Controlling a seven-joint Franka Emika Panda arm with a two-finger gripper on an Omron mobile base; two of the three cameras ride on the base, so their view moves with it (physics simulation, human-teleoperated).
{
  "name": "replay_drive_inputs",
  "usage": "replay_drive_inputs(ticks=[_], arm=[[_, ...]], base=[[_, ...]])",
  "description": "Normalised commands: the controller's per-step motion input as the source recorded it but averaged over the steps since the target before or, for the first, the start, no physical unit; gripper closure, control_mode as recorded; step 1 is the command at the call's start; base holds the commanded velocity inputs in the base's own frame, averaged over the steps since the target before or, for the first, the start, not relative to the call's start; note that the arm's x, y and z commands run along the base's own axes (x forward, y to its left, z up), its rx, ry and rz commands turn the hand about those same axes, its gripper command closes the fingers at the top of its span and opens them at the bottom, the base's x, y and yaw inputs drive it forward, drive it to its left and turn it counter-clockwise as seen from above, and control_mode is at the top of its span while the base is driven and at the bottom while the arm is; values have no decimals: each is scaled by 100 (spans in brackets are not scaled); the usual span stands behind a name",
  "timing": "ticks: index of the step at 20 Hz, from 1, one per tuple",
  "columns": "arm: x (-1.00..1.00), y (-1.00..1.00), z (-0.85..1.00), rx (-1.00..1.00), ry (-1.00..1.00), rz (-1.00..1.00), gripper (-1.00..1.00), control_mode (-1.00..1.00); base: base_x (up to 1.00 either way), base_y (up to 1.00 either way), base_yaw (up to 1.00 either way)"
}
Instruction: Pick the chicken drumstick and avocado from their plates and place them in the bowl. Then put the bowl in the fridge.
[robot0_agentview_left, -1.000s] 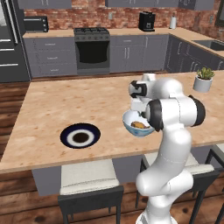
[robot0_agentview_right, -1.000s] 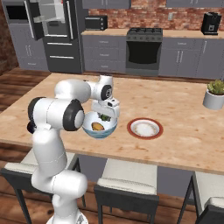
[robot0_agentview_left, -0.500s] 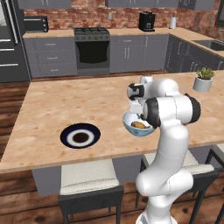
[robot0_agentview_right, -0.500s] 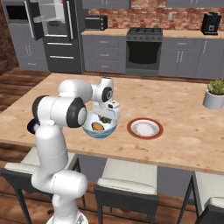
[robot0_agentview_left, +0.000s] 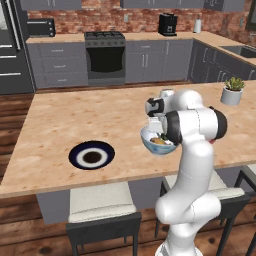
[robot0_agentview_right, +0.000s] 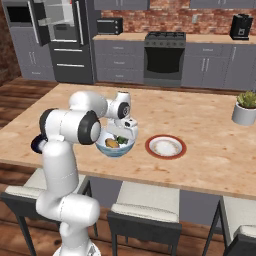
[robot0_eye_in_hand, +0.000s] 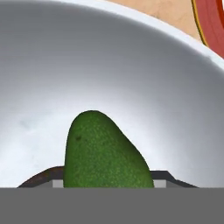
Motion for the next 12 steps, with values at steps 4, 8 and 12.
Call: replay_drive_inputs(ticks=[4,8,12], arm=[[-1,0,-8,-2,3,0,-100,-100],[-17,0,10,0,0,0,-100,-100],[-24,4,25,0,-1,0,-100,-100]], base=[[0,0,0],[0,0,0],[0,0,0]])
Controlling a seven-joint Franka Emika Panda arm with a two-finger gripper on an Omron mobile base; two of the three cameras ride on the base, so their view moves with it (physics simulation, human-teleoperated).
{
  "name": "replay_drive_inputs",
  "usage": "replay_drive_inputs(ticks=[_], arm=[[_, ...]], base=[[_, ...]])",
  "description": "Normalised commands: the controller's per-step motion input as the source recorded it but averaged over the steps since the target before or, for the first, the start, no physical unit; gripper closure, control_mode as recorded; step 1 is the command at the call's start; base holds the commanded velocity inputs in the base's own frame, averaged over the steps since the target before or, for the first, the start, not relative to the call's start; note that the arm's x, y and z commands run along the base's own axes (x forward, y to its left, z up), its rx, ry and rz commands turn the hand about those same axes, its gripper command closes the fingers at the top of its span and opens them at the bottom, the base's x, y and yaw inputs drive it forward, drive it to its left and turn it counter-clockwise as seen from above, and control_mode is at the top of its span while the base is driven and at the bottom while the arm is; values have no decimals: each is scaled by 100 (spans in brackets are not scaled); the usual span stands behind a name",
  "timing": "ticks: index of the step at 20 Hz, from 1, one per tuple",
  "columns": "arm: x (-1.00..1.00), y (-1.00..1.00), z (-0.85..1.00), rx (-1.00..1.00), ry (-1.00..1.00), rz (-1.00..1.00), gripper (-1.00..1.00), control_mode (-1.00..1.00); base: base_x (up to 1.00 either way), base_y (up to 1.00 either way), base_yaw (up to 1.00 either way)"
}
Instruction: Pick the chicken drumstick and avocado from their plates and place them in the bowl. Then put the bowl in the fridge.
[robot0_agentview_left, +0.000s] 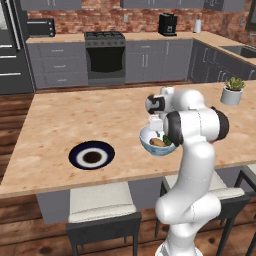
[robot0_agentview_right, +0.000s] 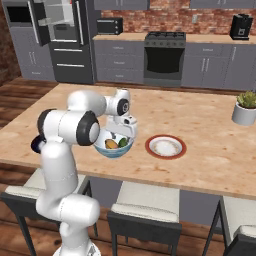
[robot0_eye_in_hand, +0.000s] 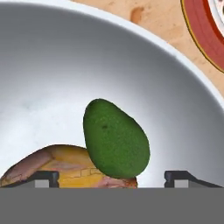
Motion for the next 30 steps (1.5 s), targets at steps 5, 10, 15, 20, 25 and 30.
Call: replay_drive_inputs(ticks=[5,10,15,20,25,30], arm=[[-30,9,36,0,-1,1,-100,-100],[-48,22,38,0,-3,12,-100,-100],[-56,39,11,0,-6,26,-100,-100],[-36,41,0,-1,0,40,-100,-100],[-8,34,0,0,0,45,-100,-100],[0,30,0,0,0,52,-100,-100]], base=[[0,0,0],[0,0,0],[0,0,0],[0,0,0],[0,0,0],[0,0,0]])
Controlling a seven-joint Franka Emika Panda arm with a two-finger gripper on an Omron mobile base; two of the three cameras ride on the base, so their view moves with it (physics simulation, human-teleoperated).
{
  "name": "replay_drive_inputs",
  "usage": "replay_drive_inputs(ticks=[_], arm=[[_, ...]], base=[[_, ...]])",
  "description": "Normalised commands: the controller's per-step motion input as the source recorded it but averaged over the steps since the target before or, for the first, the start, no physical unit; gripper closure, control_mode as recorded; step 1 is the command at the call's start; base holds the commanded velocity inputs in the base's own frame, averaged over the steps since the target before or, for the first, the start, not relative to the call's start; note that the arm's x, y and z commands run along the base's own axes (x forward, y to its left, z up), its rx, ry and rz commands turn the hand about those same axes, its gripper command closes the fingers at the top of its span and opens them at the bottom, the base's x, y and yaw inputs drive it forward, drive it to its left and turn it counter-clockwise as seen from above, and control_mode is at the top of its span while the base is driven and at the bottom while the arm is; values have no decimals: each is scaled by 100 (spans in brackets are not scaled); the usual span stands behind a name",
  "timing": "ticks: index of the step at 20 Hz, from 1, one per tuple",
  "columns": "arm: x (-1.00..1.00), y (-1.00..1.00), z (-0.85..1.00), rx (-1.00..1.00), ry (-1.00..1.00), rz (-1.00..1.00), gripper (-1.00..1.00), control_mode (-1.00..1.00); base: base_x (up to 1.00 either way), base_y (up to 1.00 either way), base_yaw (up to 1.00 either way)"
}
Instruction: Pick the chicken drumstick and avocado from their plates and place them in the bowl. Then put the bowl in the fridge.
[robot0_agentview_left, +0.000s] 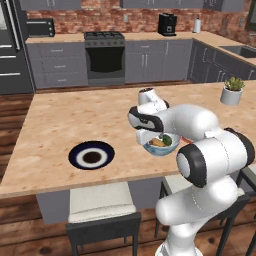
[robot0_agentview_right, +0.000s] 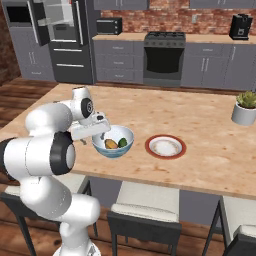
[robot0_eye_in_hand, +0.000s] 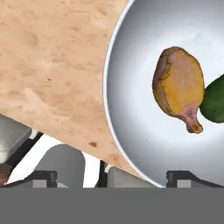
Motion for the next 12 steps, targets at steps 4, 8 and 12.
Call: replay_drive_inputs(ticks=[4,8,12], arm=[[8,11,-2,0,0,47,-100,-100],[15,1,-17,0,0,41,-100,-100],[21,0,-29,0,5,26,-100,-100]], base=[[0,0,0],[0,0,0],[0,0,0]])
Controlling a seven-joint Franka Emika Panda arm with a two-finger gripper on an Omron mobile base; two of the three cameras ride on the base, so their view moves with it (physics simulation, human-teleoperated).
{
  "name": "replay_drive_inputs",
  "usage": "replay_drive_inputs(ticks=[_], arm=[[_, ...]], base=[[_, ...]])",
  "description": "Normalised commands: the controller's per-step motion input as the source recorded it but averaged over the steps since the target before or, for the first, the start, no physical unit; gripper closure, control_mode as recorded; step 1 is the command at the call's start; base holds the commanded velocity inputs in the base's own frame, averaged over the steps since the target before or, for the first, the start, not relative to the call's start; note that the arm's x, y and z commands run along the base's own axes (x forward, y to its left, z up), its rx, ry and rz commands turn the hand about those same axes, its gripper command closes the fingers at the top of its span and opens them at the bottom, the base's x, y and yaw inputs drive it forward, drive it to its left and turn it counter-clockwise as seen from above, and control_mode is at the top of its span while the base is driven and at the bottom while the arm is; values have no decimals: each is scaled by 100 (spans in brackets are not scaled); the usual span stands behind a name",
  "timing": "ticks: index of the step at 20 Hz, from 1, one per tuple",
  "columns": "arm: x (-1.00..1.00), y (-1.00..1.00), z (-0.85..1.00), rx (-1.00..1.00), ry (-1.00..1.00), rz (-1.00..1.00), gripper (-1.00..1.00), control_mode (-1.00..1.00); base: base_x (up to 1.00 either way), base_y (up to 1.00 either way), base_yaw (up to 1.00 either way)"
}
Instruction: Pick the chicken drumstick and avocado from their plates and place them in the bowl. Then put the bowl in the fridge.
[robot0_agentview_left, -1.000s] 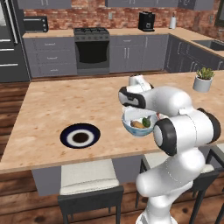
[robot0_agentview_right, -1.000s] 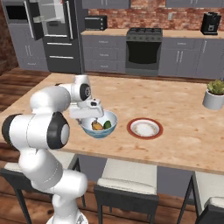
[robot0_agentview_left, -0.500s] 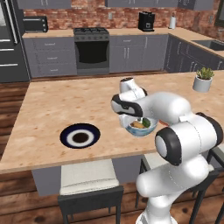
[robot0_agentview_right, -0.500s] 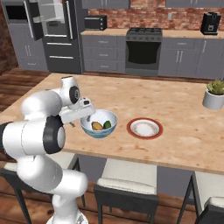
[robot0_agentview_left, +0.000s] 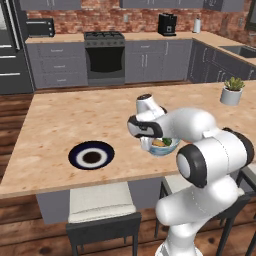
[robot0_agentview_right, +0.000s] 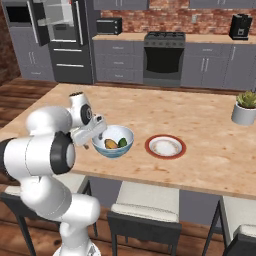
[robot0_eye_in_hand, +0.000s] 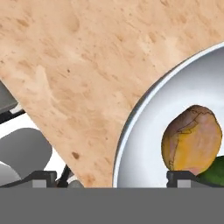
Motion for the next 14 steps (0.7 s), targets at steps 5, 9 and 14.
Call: replay_drive_inputs(ticks=[5,9,14], arm=[[34,12,-28,-4,7,9,-100,-100],[33,5,-19,-3,1,-3,-100,-100],[20,0,-12,-2,0,-15,-100,-100]], base=[[0,0,0],[0,0,0],[0,0,0]])
